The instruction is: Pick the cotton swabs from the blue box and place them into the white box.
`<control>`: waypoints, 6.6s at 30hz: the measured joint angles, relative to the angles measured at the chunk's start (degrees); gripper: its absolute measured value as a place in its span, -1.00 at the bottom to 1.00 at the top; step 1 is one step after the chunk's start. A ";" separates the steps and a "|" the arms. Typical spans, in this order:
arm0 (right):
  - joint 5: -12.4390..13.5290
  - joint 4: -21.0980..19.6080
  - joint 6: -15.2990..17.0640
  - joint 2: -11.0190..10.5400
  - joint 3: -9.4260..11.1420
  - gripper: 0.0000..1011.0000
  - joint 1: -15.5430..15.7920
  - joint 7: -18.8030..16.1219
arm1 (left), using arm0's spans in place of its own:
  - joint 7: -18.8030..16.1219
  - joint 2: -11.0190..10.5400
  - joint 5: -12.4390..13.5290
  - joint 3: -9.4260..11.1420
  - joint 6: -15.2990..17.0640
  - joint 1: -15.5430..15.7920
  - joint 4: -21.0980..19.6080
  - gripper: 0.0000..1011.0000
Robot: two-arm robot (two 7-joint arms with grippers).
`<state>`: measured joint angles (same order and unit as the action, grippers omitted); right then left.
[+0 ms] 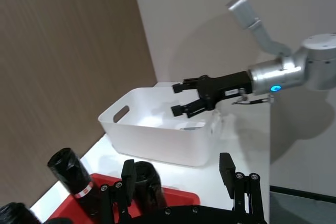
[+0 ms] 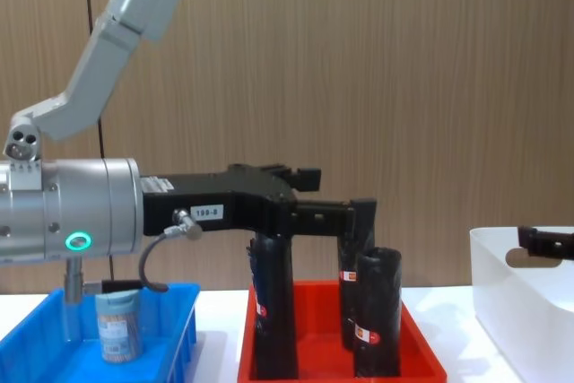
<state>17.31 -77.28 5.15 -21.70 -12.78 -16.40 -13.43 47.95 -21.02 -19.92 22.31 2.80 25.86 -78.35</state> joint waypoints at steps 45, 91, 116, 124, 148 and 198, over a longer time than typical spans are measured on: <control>-0.87 -23.93 -3.23 2.38 -0.15 0.98 17.24 9.65 | -34.24 -0.66 6.09 2.74 -1.47 -8.95 -10.77 0.99; 0.42 -23.87 3.11 1.42 0.16 0.98 16.00 2.71 | -47.33 -0.87 8.44 3.72 -2.03 -12.27 -14.86 0.99; -1.71 -11.85 9.79 4.76 -1.74 0.98 6.83 -9.81 | -47.32 -0.87 8.44 3.72 -2.00 -12.27 -14.82 0.99; -3.38 -5.21 9.98 6.74 -2.70 0.98 2.87 -12.37 | -47.32 -0.88 8.44 3.72 -2.00 -12.27 -14.82 0.99; -8.11 10.45 7.45 12.10 -5.11 0.98 -7.42 -14.04 | -47.32 -0.88 8.44 3.72 -2.00 -12.27 -14.82 0.99; -6.73 5.34 7.40 11.65 -4.07 -0.19 -9.33 -11.38 | -47.32 -0.88 8.44 3.72 -2.00 -12.27 -14.82 0.99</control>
<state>10.58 -71.93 12.55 -10.05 -16.85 -25.74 -24.81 0.62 -21.89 -11.48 26.03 0.79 13.59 -93.17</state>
